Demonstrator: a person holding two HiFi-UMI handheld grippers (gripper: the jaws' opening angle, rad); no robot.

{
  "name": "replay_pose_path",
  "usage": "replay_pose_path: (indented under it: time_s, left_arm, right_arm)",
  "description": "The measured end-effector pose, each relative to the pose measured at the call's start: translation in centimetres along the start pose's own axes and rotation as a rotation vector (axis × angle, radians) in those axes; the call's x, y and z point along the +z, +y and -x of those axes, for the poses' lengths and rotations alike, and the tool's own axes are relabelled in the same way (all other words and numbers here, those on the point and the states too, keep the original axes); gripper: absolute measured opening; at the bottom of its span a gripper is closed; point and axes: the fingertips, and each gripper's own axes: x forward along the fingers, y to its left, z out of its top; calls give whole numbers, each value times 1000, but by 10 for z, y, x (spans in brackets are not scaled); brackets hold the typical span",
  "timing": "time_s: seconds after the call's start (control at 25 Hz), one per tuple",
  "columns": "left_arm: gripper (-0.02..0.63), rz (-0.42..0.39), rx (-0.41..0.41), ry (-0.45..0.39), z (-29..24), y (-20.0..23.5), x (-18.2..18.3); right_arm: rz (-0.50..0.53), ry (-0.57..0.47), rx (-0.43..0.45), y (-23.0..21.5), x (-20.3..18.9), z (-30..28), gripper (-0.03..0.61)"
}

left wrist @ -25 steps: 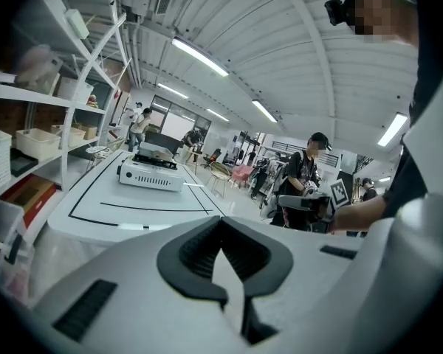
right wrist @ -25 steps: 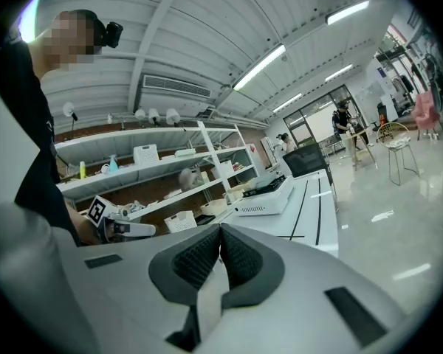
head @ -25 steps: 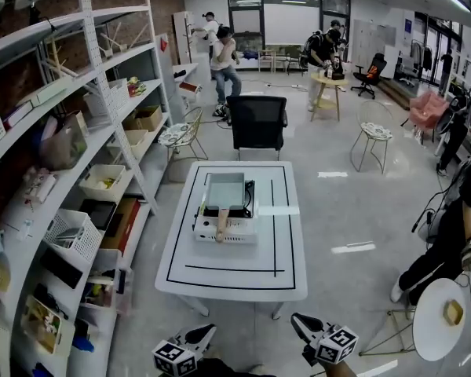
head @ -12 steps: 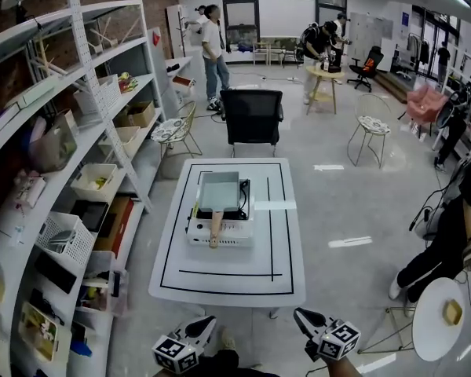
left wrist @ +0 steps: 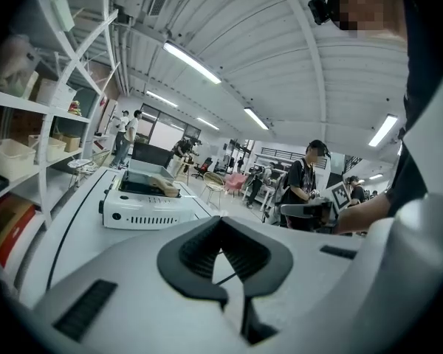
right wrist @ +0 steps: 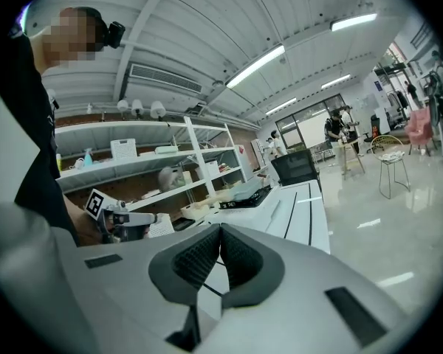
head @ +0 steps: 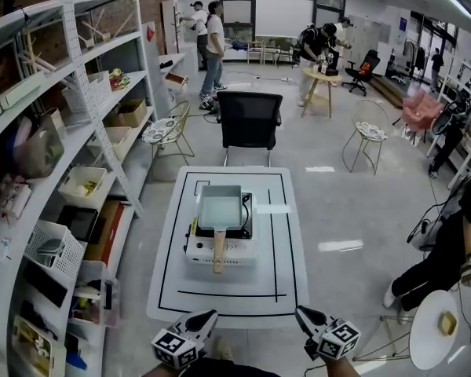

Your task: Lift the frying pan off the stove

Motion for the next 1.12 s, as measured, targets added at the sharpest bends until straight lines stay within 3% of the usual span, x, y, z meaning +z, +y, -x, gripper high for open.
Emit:
replay_pose_path:
  time_s: [0.44,0.68,1.12]
  left_arm:
    - [8,15,-45,42,-8,61,7]
    - [8,7,-22,43,-7,84,13]
    - [8,58,16,30,-18,102,28]
  right_arm:
    - [17,18,-32,-5,22,-63,25]
    - [31,33,-34,-4,29,-83,25]
    - [56,67,41,-25,44,-125,25]
